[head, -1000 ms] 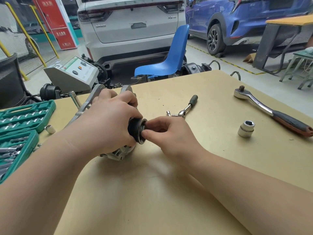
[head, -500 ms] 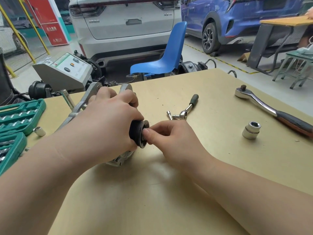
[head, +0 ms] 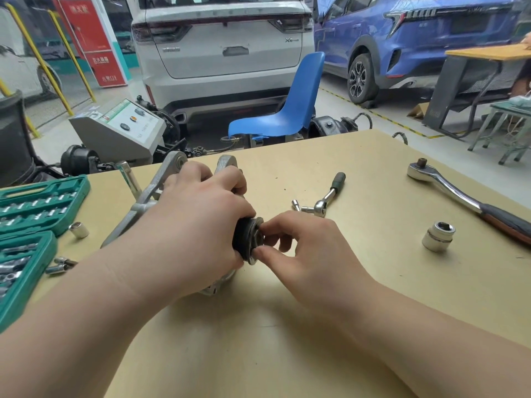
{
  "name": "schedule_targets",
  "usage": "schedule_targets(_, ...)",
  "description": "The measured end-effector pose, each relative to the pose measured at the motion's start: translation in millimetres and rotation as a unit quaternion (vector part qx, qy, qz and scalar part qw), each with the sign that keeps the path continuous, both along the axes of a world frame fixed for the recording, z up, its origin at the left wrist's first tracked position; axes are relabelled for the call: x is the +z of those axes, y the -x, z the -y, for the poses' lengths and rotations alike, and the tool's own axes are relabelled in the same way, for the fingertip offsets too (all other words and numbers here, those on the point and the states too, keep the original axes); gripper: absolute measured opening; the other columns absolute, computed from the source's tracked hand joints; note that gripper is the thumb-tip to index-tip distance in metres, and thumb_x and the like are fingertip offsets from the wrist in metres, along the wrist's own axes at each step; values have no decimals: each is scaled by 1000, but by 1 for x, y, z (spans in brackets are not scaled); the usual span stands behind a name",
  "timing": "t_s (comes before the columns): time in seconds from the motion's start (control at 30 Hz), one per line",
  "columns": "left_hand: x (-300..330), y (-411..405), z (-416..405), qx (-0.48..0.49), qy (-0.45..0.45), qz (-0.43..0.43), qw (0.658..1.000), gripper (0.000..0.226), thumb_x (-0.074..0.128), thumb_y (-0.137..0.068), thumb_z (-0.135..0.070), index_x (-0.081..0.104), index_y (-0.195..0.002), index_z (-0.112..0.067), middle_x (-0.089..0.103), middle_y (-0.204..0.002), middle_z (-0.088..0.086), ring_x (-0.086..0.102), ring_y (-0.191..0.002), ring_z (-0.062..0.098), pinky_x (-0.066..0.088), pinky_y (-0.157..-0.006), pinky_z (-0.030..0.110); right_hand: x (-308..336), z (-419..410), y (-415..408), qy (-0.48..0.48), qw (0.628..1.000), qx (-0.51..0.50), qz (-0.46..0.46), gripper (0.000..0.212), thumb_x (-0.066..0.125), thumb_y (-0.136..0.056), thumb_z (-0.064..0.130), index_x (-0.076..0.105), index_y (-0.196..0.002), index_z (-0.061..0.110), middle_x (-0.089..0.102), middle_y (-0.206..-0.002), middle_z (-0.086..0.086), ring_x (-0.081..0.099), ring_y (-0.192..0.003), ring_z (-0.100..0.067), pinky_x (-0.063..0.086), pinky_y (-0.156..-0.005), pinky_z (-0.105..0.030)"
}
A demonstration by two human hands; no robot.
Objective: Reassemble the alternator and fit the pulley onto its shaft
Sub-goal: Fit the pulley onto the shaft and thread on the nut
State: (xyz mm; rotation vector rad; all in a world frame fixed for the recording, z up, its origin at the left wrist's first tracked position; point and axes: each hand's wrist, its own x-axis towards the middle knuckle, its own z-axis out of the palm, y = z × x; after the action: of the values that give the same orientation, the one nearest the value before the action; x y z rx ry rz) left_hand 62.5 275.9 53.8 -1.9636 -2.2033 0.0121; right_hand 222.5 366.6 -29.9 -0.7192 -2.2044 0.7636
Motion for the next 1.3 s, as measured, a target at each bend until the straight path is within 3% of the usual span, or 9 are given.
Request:
schedule_targets(0.33,0,0,4,2,-3,-5,1000,46,74,-84,-62,67,-129,-50,36,-135,-25,24,-125,19,28,-89,35,-1,-1,3,67,998,7,13,9,75,-87,41,75,-86,32,68,-76,19,62,-78,-3,45,-68,-23)
schedule_targets(0.5,-2,-1,6,0,-13,0,1000,46,75,-86,-62,68,-129,-50,36,-137,-24,22,-125,19,27,-89,36,2,3,3,-11,999,8,38,11,73,-91,33,74,-100,26,66,-89,15,61,-86,-11,52,-82,-37)
schedule_targets(0.83,-4,0,4,-3,-20,0,1000,44,74,-84,-61,69,-126,-50,36,-135,-24,22,-123,20,26,-89,36,5,5,-1,-130,990,-1,51,12,73,-92,28,69,-101,22,60,-91,14,48,-85,-8,47,-74,-33)
schedule_targets(0.97,-2,0,6,-3,-23,10,1000,43,77,-83,-59,71,-125,-50,39,-134,-23,24,-124,20,27,-88,36,6,2,0,-69,997,16,44,10,74,-91,33,72,-96,24,61,-83,18,56,-82,-9,49,-76,-34)
schedule_targets(1.17,0,-3,7,0,-21,1,1000,45,74,-84,-59,71,-127,-50,40,-137,-21,29,-129,24,32,-93,38,0,-5,4,106,994,32,14,13,75,-90,40,73,-80,32,62,-62,30,58,-65,6,36,-56,-9)
schedule_targets(1.3,0,-2,6,-1,-23,0,1000,43,73,-86,-59,71,-128,-49,40,-137,-21,29,-129,25,35,-97,39,-3,-7,6,153,987,31,27,27,68,-95,48,67,-73,32,59,-58,28,54,-58,6,34,-56,-17)
